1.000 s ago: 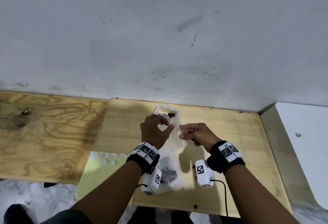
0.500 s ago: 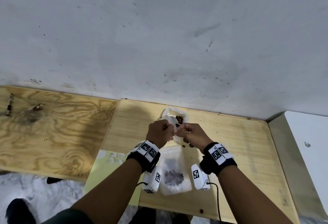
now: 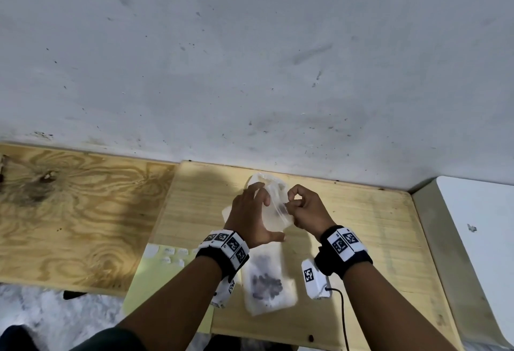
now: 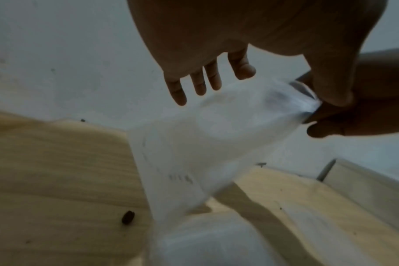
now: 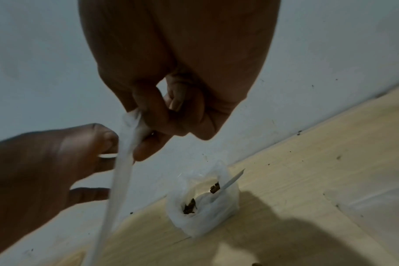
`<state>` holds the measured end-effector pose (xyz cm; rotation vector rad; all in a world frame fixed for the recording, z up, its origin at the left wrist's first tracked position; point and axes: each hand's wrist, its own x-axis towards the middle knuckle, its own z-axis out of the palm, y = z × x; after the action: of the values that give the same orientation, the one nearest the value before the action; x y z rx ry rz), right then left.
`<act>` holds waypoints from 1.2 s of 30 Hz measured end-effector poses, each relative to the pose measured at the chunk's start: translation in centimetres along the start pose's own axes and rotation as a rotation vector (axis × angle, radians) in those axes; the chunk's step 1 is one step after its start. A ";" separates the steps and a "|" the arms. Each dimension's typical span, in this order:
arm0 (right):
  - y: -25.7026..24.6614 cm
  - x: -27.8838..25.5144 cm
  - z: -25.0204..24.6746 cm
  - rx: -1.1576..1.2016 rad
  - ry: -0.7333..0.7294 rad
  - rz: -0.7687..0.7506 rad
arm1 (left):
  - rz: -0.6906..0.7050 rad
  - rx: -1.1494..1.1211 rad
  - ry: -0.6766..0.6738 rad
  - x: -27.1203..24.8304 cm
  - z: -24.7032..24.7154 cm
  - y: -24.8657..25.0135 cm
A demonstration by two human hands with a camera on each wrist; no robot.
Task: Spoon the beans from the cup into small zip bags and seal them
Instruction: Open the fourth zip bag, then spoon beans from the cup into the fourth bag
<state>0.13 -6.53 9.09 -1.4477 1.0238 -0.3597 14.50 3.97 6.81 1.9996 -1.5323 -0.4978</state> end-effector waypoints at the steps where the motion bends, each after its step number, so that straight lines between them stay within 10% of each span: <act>1: 0.0 0.0 -0.1 0.007 -0.030 -0.002 | 0.001 -0.003 0.000 0.1 0.0 0.0; 12: 1.8 1.3 -0.5 -0.490 -0.030 -0.150 | 0.037 0.006 -0.040 0.2 0.4 -0.6; 18: 3.1 1.9 -0.7 -0.301 -0.043 -0.022 | -0.285 -0.255 -0.074 -0.2 0.7 -2.5; 25: 5.4 3.6 -1.8 -0.413 0.283 0.158 | -0.703 -0.574 -0.065 1.7 0.9 -5.1; 36: 5.7 7.4 -0.8 -0.550 0.114 0.358 | -0.817 -0.679 -0.181 6.3 1.0 -5.5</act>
<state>1.53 -11.72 1.44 -1.6931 1.5259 0.1145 19.72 -1.24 2.82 1.9469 -0.4248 -1.3367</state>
